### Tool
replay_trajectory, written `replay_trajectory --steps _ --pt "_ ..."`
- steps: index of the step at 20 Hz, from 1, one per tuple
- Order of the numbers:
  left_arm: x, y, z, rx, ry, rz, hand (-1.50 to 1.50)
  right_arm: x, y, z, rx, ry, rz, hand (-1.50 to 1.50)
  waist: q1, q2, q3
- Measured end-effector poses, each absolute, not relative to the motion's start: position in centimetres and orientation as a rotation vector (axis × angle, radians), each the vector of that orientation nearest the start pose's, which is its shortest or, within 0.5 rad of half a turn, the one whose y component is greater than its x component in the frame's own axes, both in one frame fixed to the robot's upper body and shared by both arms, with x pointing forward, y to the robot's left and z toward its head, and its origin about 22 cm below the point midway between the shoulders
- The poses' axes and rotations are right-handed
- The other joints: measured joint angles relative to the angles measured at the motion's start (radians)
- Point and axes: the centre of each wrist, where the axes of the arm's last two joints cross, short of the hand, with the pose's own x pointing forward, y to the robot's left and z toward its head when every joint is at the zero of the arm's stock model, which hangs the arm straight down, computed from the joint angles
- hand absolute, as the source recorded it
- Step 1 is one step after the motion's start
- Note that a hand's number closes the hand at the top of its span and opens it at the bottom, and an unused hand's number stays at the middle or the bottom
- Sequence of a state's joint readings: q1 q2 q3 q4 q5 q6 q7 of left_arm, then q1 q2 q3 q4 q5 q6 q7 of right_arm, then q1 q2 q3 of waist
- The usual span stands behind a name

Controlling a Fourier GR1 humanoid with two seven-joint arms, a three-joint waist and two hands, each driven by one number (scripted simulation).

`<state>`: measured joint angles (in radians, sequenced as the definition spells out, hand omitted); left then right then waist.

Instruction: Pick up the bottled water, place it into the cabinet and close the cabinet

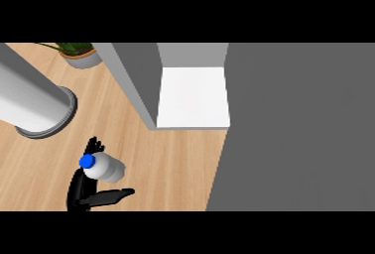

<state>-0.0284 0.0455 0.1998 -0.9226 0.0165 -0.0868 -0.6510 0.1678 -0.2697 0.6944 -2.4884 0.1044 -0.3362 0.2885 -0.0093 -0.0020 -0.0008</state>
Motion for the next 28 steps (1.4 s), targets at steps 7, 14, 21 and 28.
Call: replay_trajectory --steps 7,14,21,28 --pt "20.3 28.0 -14.4 0.002 -1.637 0.16 1.5 10.5 -15.3 16.4 0.329 -1.917 0.208 -1.5 0.001 0.0 0.0" --pt "20.4 28.1 -15.0 -0.052 -1.655 0.207 1.5 10.3 -15.2 16.4 0.33 -1.91 0.199 -1.5 0.0 -0.001 0.0" --pt "21.1 27.7 -14.7 -0.142 -1.671 0.251 1.5 10.1 -15.2 16.1 0.317 -1.909 0.205 -1.5 0.001 -0.001 0.0" --pt "21.5 25.5 -14.6 -0.171 -1.696 0.284 1.5 9.9 -15.3 15.8 0.31 -1.913 0.21 -1.5 0.001 -0.001 0.0"
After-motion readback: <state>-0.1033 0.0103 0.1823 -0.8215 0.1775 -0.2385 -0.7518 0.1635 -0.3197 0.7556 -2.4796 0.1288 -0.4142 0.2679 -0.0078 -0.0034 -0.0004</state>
